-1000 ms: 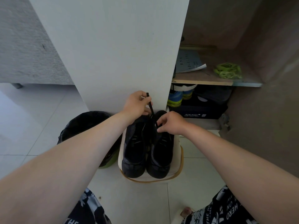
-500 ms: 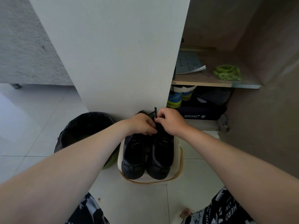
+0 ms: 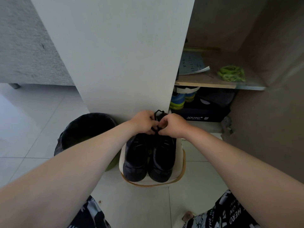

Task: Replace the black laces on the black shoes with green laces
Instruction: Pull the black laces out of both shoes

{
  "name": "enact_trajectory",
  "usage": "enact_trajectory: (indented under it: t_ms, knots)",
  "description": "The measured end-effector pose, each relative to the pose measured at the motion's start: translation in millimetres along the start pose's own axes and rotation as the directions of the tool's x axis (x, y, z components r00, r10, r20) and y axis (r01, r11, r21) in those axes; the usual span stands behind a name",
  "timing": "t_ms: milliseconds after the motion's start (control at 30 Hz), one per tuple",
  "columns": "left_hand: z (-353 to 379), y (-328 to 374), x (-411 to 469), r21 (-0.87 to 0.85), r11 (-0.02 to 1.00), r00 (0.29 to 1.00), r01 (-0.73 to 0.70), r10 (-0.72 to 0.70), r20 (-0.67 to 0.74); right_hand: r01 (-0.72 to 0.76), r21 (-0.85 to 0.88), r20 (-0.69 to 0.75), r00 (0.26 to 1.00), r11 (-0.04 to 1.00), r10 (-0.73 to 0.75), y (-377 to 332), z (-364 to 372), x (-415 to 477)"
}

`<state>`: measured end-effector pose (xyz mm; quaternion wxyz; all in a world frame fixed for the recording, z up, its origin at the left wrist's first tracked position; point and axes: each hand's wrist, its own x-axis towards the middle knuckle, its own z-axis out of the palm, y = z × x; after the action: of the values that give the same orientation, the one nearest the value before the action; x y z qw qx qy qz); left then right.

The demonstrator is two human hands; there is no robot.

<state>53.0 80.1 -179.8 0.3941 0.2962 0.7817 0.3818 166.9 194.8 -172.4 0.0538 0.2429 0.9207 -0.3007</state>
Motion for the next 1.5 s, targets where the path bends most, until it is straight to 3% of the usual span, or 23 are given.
enact_trajectory:
  t_ms: [100, 233, 333, 433, 500, 600, 700, 867, 1033, 1200, 1367, 1500]
  knots:
    - [-2, 11, -1, 0.022, 0.999, 0.998, -0.04, 0.041, -0.052, -0.016, -0.005, 0.039, 0.999, 1.0, 0.016, 0, -1, -1]
    - [-19, 21, 2, -0.126, 0.981, 0.939, -0.15, 0.102, -0.328, -0.022, 0.022, 0.031, 0.999, 1.0, 0.021, 2, -2, -1]
    - [-20, 19, -3, -0.122, 0.97, 0.906, -0.211, 0.147, -0.397, -0.006, 0.004, 0.016, 1.0, 1.0, 0.006, 1, -2, 0]
    - [-12, 20, -7, -0.14, 0.968, 0.923, -0.209, 0.148, -0.355, -0.007, -0.024, -0.019, 1.0, 1.0, 0.007, 3, -1, -1]
    - [-10, 21, -8, -0.161, 0.976, 0.965, -0.148, 0.107, -0.239, -0.016, -0.022, -0.026, 1.0, 1.0, 0.016, 5, 0, 0]
    - [-10, 17, -10, -0.01, 1.0, 0.999, -0.008, 0.008, -0.053, -0.017, -0.02, -0.039, 0.999, 1.0, 0.016, 5, 1, 0]
    - [-6, 7, -11, 0.11, 0.994, 1.0, 0.001, -0.004, 0.021, -0.037, -0.045, -0.06, 0.998, 0.998, 0.034, 2, 2, 0]
    - [-3, 4, -10, 0.012, 0.999, 0.999, -0.034, 0.034, -0.025, -0.125, 0.119, -0.042, 0.991, 0.985, 0.131, 2, 0, 2]
    - [-1, 7, -10, 0.028, 0.998, 0.998, 0.057, -0.056, -0.024, -0.236, 0.256, -0.004, 0.969, 0.937, 0.246, 5, 3, 0]
    - [5, 10, -11, 0.058, 0.99, 0.991, 0.129, -0.127, -0.03, -0.322, 0.284, 0.055, 0.946, 0.903, 0.32, 1, 1, 1]
    - [-13, 14, -10, -0.143, 0.972, 0.981, 0.184, -0.192, -0.042, -0.362, 0.239, 0.094, 0.932, 0.901, 0.35, 6, 6, 1]
    - [-41, 6, -16, 0.066, 0.988, 0.986, 0.14, -0.133, -0.1, -0.337, 0.287, 0.085, 0.941, 0.897, 0.327, 10, 2, -2]
